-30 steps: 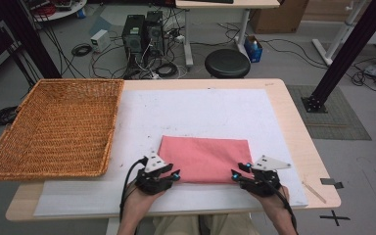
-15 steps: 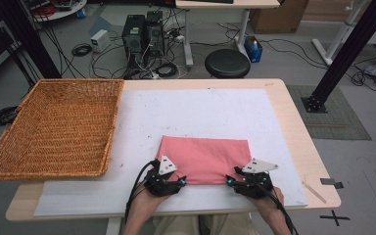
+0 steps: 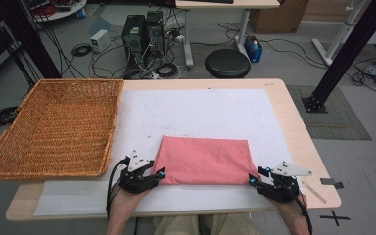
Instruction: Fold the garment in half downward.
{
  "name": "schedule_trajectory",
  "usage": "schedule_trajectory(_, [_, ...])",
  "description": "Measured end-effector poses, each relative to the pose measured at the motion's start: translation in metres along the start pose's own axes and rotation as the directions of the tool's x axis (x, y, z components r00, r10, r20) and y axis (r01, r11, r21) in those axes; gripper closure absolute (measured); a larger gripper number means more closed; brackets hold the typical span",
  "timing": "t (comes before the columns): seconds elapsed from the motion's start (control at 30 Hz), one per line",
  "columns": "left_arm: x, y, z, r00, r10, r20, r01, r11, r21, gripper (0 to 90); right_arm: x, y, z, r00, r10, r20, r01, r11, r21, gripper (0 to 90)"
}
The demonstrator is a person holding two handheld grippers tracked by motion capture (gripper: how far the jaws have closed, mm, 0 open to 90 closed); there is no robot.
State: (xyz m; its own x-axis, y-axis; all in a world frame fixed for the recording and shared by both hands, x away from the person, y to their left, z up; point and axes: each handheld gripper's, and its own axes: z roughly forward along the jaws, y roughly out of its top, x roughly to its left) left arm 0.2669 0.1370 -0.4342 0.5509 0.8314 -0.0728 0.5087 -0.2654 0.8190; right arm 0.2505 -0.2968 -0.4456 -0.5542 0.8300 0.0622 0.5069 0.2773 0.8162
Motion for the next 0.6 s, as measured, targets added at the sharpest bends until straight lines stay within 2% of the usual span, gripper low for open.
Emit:
schedule_trajectory(0.13, [0.0044,-0.0014,-0.0039,0.9992,0.002,-0.04,-0.001,0.9998,0.02,47.6,-0.005,-0.0026,-0.0034,0.9994,0.026,0.022,-0.026,1.0,-0.007,44.5])
schedule_trajectory(0.27, [0.005,0.0,-0.008,0.9988,-0.016,-0.047,0.016,0.9998,0.006,41.1,-0.0069,-0.0024,-0.0029,0.999,0.029,0.036,-0.028,0.999,-0.015,27.7])
schedule_trajectory(0.3, [0.0046,0.0005,-0.0082,0.9988,-0.01,-0.047,0.011,0.9999,0.008,39.7,-0.0068,-0.0021,-0.0026,0.9986,0.025,0.046,-0.024,1.0,-0.018,25.9])
schedule_trajectory(0.4, [0.0022,0.0021,-0.0071,0.9986,0.011,-0.051,-0.01,0.9998,0.018,33.3,-0.0054,-0.0002,-0.0024,0.9984,0.011,0.056,-0.009,1.0,-0.027,21.0])
schedule_trajectory(0.6, [0.0008,0.0039,-0.0081,0.9988,0.012,-0.048,-0.012,0.9999,0.002,33.1,-0.0026,0.003,-0.0008,0.9987,-0.004,0.051,0.006,0.999,-0.035,21.0])
